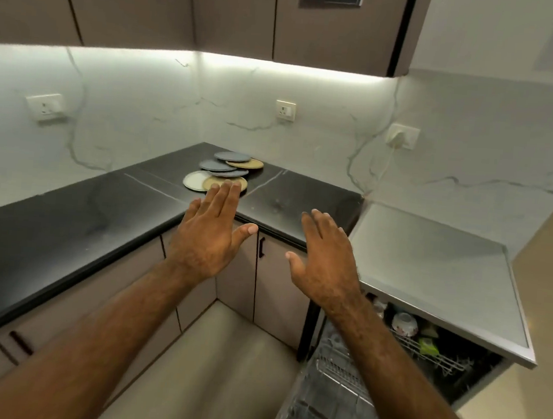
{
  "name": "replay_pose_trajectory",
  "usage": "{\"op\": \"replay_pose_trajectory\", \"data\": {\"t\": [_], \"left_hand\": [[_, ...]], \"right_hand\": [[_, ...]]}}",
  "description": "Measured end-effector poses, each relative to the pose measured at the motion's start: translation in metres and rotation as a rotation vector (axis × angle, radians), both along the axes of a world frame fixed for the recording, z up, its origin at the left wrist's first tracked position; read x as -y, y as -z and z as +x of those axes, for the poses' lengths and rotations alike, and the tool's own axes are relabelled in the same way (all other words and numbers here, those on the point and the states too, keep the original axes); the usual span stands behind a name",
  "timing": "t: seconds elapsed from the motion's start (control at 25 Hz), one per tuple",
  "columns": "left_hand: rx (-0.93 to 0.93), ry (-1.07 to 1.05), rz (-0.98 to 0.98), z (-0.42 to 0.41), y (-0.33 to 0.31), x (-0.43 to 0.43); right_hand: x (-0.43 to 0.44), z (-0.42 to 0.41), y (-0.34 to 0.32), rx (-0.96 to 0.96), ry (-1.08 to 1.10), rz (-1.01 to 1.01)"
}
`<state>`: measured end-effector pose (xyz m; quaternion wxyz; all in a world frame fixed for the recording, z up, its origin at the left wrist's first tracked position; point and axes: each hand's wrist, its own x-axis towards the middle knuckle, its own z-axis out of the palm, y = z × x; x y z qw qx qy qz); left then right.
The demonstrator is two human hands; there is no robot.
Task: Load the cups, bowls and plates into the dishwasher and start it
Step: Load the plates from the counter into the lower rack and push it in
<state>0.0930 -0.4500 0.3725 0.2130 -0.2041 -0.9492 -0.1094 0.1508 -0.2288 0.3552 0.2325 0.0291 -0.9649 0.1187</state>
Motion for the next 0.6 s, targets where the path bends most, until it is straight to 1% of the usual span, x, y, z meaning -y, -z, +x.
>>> {"op": "replay_pose_trajectory", "data": {"t": [0.16, 0.36, 0.6], "left_hand": [[-0.031, -0.022, 0.011, -0.035, -0.019, 0.050], [-0.086, -0.022, 0.012, -0.100, -0.037, 0.118], [-0.064, -0.023, 0.023, -0.172, -0.044, 0.177]], "right_hand": [[0.045, -0.034, -0.020, -0.041, -0.022, 0.014], [0.118, -0.103, -0.037, -0.066, -0.035, 0.028], [0.171, -0.179, -0.045, -0.063, -0.010, -0.006]]}}
